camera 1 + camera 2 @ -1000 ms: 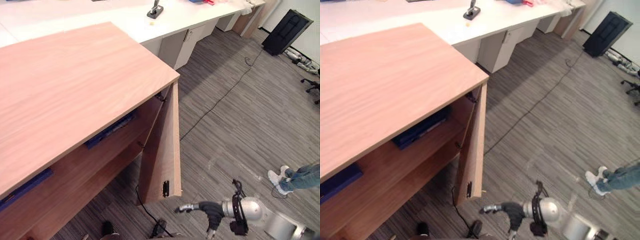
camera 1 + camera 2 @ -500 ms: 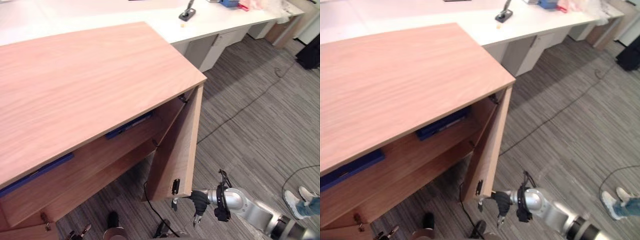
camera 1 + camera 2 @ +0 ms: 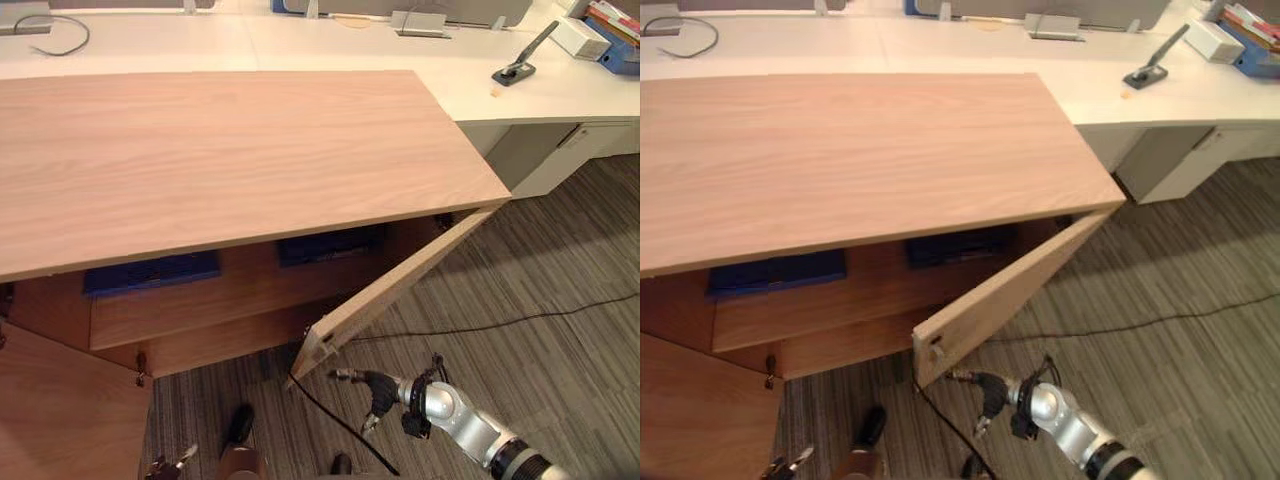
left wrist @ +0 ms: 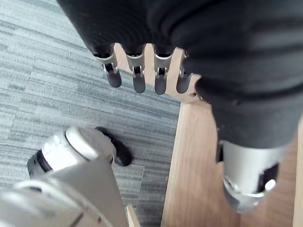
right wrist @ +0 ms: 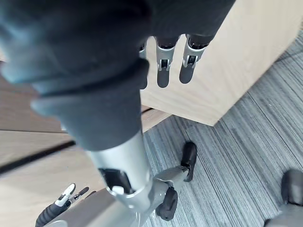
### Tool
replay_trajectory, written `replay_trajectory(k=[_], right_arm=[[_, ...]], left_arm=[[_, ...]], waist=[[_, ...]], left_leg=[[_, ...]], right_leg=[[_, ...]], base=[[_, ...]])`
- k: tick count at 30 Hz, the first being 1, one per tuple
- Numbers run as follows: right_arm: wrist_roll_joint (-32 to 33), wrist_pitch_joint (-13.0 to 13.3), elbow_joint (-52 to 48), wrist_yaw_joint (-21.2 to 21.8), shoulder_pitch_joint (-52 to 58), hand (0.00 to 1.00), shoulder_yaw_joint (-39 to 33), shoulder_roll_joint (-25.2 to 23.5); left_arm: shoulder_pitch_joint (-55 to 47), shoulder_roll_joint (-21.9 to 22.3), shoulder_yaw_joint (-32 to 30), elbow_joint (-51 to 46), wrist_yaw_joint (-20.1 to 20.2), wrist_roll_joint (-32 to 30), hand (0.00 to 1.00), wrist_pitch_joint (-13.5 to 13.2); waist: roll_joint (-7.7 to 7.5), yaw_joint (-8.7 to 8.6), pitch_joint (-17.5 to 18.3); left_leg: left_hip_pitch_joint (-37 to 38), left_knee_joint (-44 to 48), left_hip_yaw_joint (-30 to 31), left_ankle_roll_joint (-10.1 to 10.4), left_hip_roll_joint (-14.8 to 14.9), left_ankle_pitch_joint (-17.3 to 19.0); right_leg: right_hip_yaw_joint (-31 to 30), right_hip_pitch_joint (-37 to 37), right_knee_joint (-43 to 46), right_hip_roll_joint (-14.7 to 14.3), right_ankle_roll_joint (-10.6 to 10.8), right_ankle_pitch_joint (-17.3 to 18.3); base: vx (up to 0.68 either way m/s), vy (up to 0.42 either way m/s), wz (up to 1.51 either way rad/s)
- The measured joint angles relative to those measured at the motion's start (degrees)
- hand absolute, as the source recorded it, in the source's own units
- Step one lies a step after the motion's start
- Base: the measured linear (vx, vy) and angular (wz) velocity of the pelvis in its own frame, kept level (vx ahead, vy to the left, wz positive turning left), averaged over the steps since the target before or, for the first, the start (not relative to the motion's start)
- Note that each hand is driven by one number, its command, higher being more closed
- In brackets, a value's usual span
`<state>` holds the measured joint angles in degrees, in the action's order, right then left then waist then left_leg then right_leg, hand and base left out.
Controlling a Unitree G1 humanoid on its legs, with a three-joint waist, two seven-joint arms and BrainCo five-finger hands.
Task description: Walk over to the cabinet, pick up the folder, carry it to the office cabinet, place the folder inside the office cabinet, then close the office cabinet door
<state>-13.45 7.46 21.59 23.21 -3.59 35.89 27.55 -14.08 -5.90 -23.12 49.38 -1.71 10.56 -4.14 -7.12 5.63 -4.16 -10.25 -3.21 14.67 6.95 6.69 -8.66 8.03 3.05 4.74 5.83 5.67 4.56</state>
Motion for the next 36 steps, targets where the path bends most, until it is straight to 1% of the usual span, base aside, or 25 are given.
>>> replay_trajectory(k=[3, 5, 7, 9, 11, 13, 14, 15, 16, 17, 18, 19, 20, 21, 22, 23, 24, 25, 26, 28, 29, 30, 32, 35, 36], right_arm=[[-1.71, -0.92, 7.89, -1.82, 0.57, 0.00, -0.90, -4.69], [-3.07, -1.28, 13.24, -3.65, 0.38, 0.00, -0.97, -8.19], [-3.93, -1.59, 20.66, -6.74, -0.35, 0.00, -2.00, -13.42], [-5.04, -1.88, 24.01, -8.31, -0.98, 0.00, -3.64, -15.84], [-6.21, -2.31, 27.56, -10.24, -1.58, 0.00, -5.78, -17.81], [-6.07, -3.03, 32.26, -12.31, -2.45, 0.00, -10.33, -19.40], [-5.96, -3.25, 33.63, -12.82, -2.75, 0.00, -12.16, -19.62], [-5.49, -3.70, 36.72, -14.38, -3.16, 0.00, -17.00, -20.16], [-5.20, -4.03, 38.07, -15.44, -3.44, 0.00, -19.58, -20.39], [-4.23, -4.74, 39.97, -17.22, -3.57, 0.00, -24.83, -21.01], [-2.84, -5.36, 41.07, -18.58, -3.53, 0.00, -28.78, -21.20], [-1.97, -5.69, 42.04, -19.33, -3.43, 0.00, -30.49, -21.13], [-0.40, -6.25, 43.81, -20.56, -2.89, 0.00, -33.58, -21.01], [1.28, -6.71, 44.40, -21.58, -1.60, 0.00, -35.74, -20.95], [1.58, -7.03, 44.47, -21.82, -1.11, 0.00, -37.04, -21.35], [2.22, -7.55, 44.86, -22.16, -0.98, 0.00, -38.94, -22.20], [3.39, -7.58, 45.59, -22.35, -1.12, 0.00, -41.21, -22.86], [3.44, -7.61, 45.68, -22.45, -1.13, 0.00, -41.96, -23.09], [3.60, -7.62, 45.69, -22.62, -1.12, 0.00, -43.55, -23.69], [4.73, -7.58, 45.52, -22.74, -1.05, 0.00, -44.12, -24.78], [5.01, -7.58, 45.50, -22.74, -1.01, 0.00, -44.51, -24.92], [5.84, -7.67, 45.51, -22.93, -0.74, 0.00, -46.82, -25.63], [6.54, -7.93, 45.52, -23.37, -0.05, 0.00, -48.59, -26.53], [8.00, -8.07, 45.26, -23.54, 1.01, 0.00, -50.84, -26.70], [7.97, -8.11, 45.27, -23.71, 1.63, 0.00, -52.52, -26.81]], left_arm=[[-0.10, 0.77, 0.56, -1.12, 0.06, 1.48, 0.00, -0.15], [-0.44, 0.78, 1.16, -1.81, 0.01, 2.34, 0.00, -0.25], [-0.93, 0.88, 2.38, -3.18, -0.12, 3.24, 0.00, -0.31], [-0.92, 1.06, 2.94, -3.64, -0.13, 3.34, 0.00, -0.33], [-0.94, 1.34, 3.30, -3.98, -0.12, 3.79, 0.00, -0.34], [-0.92, 1.79, 4.05, -4.20, -0.13, 4.75, 0.00, -0.33], [-0.91, 2.14, 4.09, -4.20, -0.13, 4.83, 0.00, -0.27], [-0.90, 2.82, 4.43, -4.22, -0.14, 4.99, 0.00, -0.16], [-0.86, 3.13, 4.66, -4.24, -0.15, 4.99, 0.00, -0.09], [-0.69, 3.41, 4.86, -4.23, -0.15, 4.99, 0.00, 0.27], [-0.29, 3.70, 4.85, -4.20, -0.15, 5.01, 0.00, 0.44], [0.09, 3.87, 4.84, -4.14, -0.13, 4.98, 0.00, 0.61], [0.25, 4.11, 4.87, -3.83, -0.09, 4.97, 0.00, 0.88], [-0.35, 4.45, 5.00, -3.61, 0.05, 4.93, 0.00, 1.00], [-0.28, 4.47, 5.18, -3.42, 0.13, 4.91, 0.00, 1.00], [0.04, 4.35, 5.37, -3.34, 0.29, 4.90, 0.00, 0.87], [0.12, 4.03, 5.52, -2.95, 0.56, 4.94, 0.00, 0.94], [0.13, 3.91, 5.67, -2.76, 0.64, 4.91, 0.00, 0.95], [-0.12, 3.82, 6.13, -2.21, 0.74, 4.60, 0.00, 1.07], [-1.67, 3.91, 6.38, -1.08, 0.94, 4.33, 0.00, 1.45], [-1.75, 3.92, 6.38, -0.89, 0.94, 4.28, 0.00, 1.47], [-1.68, 3.92, 6.41, -0.30, 0.94, 3.82, 0.00, 1.58], [-1.61, 3.86, 6.57, -0.32, 0.95, 3.02, 0.00, 1.59], [-0.45, 2.29, 9.17, -0.33, 0.98, 2.76, 0.00, 1.51], [-0.07, 1.08, 10.50, -0.33, 1.22, 2.40, 0.00, 1.45]], waist=[[0.56, 0.14, 0.27], [0.66, 0.77, 0.29], [1.00, 1.79, 0.52], [1.08, 1.91, 0.47], [1.58, 2.37, 0.14], [2.30, 3.51, -0.61], [2.53, 3.55, -0.81], [3.25, 3.46, -1.41], [3.12, 3.52, -1.73], [3.31, 3.46, -2.70], [3.33, 2.94, -3.64], [3.25, 2.64, -4.12], [4.27, 2.54, -4.73], [5.88, 2.60, -4.39], [5.84, 2.30, -4.40], [5.18, 2.02, -4.73], [5.15, 1.78, -4.83], [5.31, 1.73, -4.93], [5.48, 1.84, -5.00], [6.37, 1.64, -4.95], [6.48, 1.56, -4.87], [6.83, 0.76, -4.85], [6.56, 0.34, -4.83], [6.17, -0.36, -4.97], [5.05, -0.61, -5.18]], left_leg=[[0.21, -1.70, 2.23, 0.65, 0.90, -1.42], [0.09, -1.70, 3.66, 0.83, 0.77, -1.60], [-0.82, -1.67, 5.59, 1.12, 0.38, -2.12], [-1.32, -1.55, 7.19, 1.19, -0.02, -2.57], [-1.39, -1.34, 8.87, 1.18, -0.63, -2.85], [-1.88, -0.14, 10.98, 1.20, -1.43, -2.87], [-2.09, 0.31, 11.57, 1.19, -1.74, -2.87], [-2.87, 1.43, 11.35, 0.85, -2.57, -3.10], [-3.12, 1.96, 9.95, 0.11, -2.94, -3.15], [-4.91, 4.68, 1.22, -8.02, -3.18, -0.82], [-8.07, 10.13, -9.50, -12.04, -1.40, 2.62], [-10.00, 14.96, -14.01, -11.40, -0.35, 3.74], [-12.88, 26.75, -21.12, -10.00, 1.04, 7.19], [-13.43, 29.18, -25.31, -10.33, 1.41, 9.74], [-13.47, 28.29, -25.17, -10.61, 0.81, 9.96], [-13.48, 25.35, -24.08, -10.33, -1.16, 8.53], [-13.13, 22.21, -23.00, -10.36, -3.03, 6.57], [-12.54, 20.68, -22.55, -10.49, -3.82, 5.74], [-10.86, 16.83, -21.98, -10.43, -5.24, 3.61], [-3.73, 2.27, -21.34, -10.13, -7.75, -2.68], [-3.18, 0.81, -21.24, -10.13, -7.83, -3.33], [-1.96, -2.17, -20.67, -10.12, -8.06, -4.97], [-1.93, -2.20, -19.61, -9.87, -8.47, -5.83], [-1.57, -2.17, -16.65, -10.08, -10.35, -5.73], [-0.89, -1.69, -15.79, -12.08, -12.13, -3.94]], right_leg=[[2.29, -0.02, 1.37, -1.01, -0.38, 1.38], [3.37, -0.19, 1.81, -1.04, -0.25, 2.22], [5.09, -0.52, 1.76, -0.98, -0.12, 2.43], [6.37, -1.35, 1.70, -1.01, -0.17, 2.40], [7.90, -2.34, 1.73, -0.87, -0.88, 2.61], [9.75, -3.20, 2.09, -0.85, -1.22, 3.29], [10.36, -3.72, 2.39, -0.83, -1.36, 3.63], [11.27, -4.06, 3.12, -0.58, -1.38, 4.60], [11.72, -4.20, 3.58, -0.28, -1.57, 4.95], [13.39, -4.30, 4.01, 0.68, -1.61, 5.06], [15.54, -4.93, 3.89, 1.39, -1.63, 5.00], [17.06, -5.21, 4.10, 2.24, -1.51, 4.93], [18.60, -6.18, 4.93, 2.53, -0.93, 5.00], [19.59, -6.89, 5.87, 1.90, 0.00, 5.71], [20.05, -6.87, 5.93, 2.11, -0.15, 6.31], [20.08, -6.59, 5.17, 2.48, -0.82, 6.79], [19.93, -6.55, 4.16, 2.48, -0.89, 6.84], [19.95, -6.73, 4.00, 2.66, -0.89, 6.84], [20.04, -7.09, 3.88, 3.18, -0.92, 6.86], [20.70, -7.93, 3.55, 3.92, -0.92, 6.89], [20.88, -7.99, 3.55, 3.90, -0.88, 6.92], [22.03, -8.44, 3.59, 3.81, -0.63, 7.07], [23.37, -9.18, 3.50, 3.87, -0.56, 7.09], [27.16, -11.88, 2.10, 4.63, -0.56, 7.04], [29.69, -13.71, 1.76, 5.81, -0.50, 7.05]], base=[[-0.09, -0.106, 0.39], [-0.07, -0.041, 0.38], [-0.04, -0.024, 0.39], [0.00, -0.018, 0.45], [0.00, -0.021, 0.49], [-0.02, -0.027, 0.47], [-0.02, -0.027, 0.61], [-0.03, -0.008, 0.52], [-0.05, 0.046, 0.68], [-0.07, 0.082, 0.81], [-0.06, 0.073, 0.89], [-0.02, 0.111, 0.86], [0.14, 0.165, 0.74], [0.14, 0.165, 0.77], [0.17, 0.142, 0.90], [0.05, 0.068, 0.95], [0.05, 0.070, 0.88], [-0.01, 0.006, 0.71], [-0.01, -0.001, 0.51], [-0.02, 0.001, 0.37], [-0.02, -0.003, 0.31], [-0.02, -0.014, 0.34], [0.00, -0.029, 0.36], [0.06, -0.015, 0.58], [0.13, 0.032, 0.76]])
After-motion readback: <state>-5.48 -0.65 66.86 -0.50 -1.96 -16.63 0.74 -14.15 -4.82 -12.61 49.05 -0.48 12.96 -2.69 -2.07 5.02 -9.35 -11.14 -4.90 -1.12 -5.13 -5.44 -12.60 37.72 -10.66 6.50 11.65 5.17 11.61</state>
